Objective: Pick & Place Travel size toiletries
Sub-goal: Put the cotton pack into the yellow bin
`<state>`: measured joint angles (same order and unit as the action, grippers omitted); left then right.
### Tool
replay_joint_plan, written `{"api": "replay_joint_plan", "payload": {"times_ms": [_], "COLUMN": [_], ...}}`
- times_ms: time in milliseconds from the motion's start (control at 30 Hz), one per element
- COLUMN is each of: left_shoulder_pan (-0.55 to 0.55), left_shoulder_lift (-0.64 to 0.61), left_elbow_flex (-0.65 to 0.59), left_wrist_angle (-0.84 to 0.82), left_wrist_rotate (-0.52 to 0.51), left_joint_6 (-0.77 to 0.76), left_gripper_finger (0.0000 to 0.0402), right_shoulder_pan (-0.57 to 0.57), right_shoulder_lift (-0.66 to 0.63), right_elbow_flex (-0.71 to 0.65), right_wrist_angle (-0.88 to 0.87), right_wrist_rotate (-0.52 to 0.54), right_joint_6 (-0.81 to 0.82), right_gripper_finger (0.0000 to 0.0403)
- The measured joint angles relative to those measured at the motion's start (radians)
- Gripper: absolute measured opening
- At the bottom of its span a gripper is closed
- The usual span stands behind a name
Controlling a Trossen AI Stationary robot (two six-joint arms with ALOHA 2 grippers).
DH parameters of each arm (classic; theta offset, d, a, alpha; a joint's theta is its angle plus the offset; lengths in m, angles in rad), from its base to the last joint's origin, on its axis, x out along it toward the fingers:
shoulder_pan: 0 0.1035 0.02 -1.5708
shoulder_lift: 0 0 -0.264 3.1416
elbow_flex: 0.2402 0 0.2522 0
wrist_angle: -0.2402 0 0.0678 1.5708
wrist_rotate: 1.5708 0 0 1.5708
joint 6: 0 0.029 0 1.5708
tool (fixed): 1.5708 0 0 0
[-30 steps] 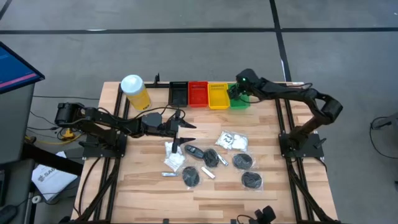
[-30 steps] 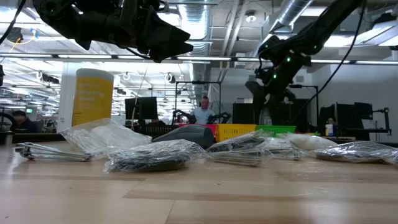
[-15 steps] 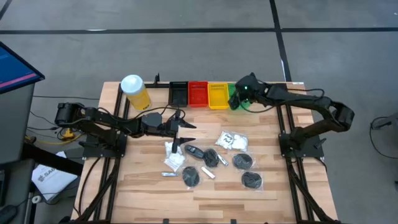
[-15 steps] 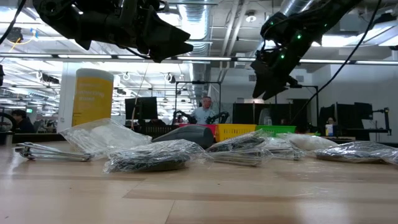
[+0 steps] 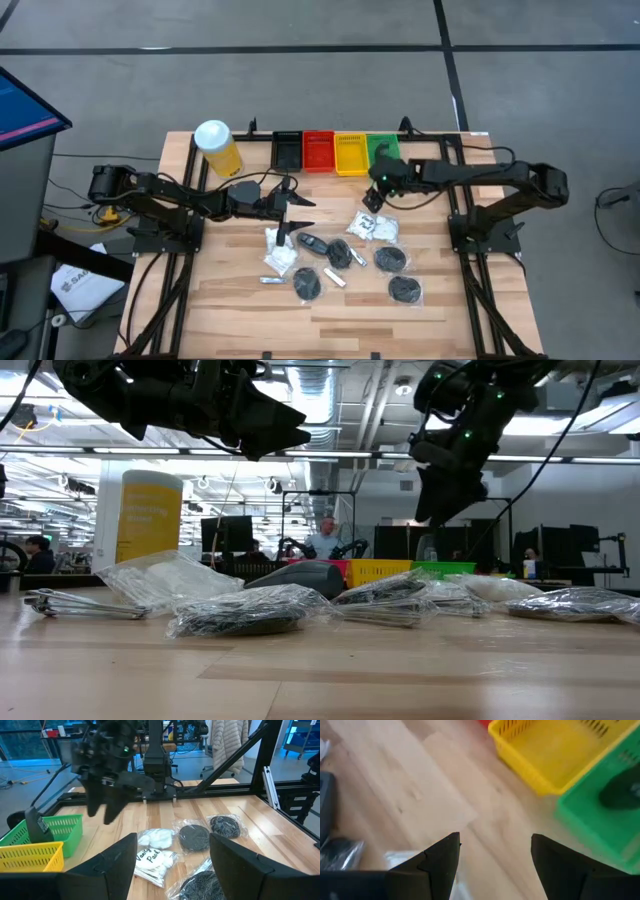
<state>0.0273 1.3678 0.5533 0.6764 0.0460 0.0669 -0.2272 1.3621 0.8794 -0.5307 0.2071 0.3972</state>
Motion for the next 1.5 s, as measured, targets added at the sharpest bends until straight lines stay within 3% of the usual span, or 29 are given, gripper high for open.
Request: {"api": "replay_joint_plan", "payload": {"times_ms": [200, 467, 1100, 1500], "left_shoulder_pan": [0.000, 0.000, 0.000, 0.000], "left_shoulder_lift": [0.000, 0.000, 0.000, 0.000], "left_elbow_flex": [0.000, 0.000, 0.000, 0.000], "left_wrist_angle": [0.000, -0.001, 0.000, 0.002], "left_wrist_rotate": [0.000, 0.000, 0.000, 0.000], "left_joint_6": [-0.005, -0.005, -0.005, -0.005], "left_gripper_finger": [0.0237, 0.0237, 0.0237, 0.0237], "right_shoulder_pan": [0.067, 0.115, 0.155, 0.195], "right_shoulder_lift": [0.000, 0.000, 0.000, 0.001], "right_elbow_flex": [-0.002, -0.099, -0.266, -0.276], "right_wrist_angle": [-0.050, 0.015, 0.215, 0.226], "right_wrist_rotate": [0.000, 0.002, 0.002, 0.003], "right_joint_6": [0.096, 0.175, 0.246, 0.258], "right_gripper_finger": [0.0233, 0.0233, 0.0233, 0.0233]}}
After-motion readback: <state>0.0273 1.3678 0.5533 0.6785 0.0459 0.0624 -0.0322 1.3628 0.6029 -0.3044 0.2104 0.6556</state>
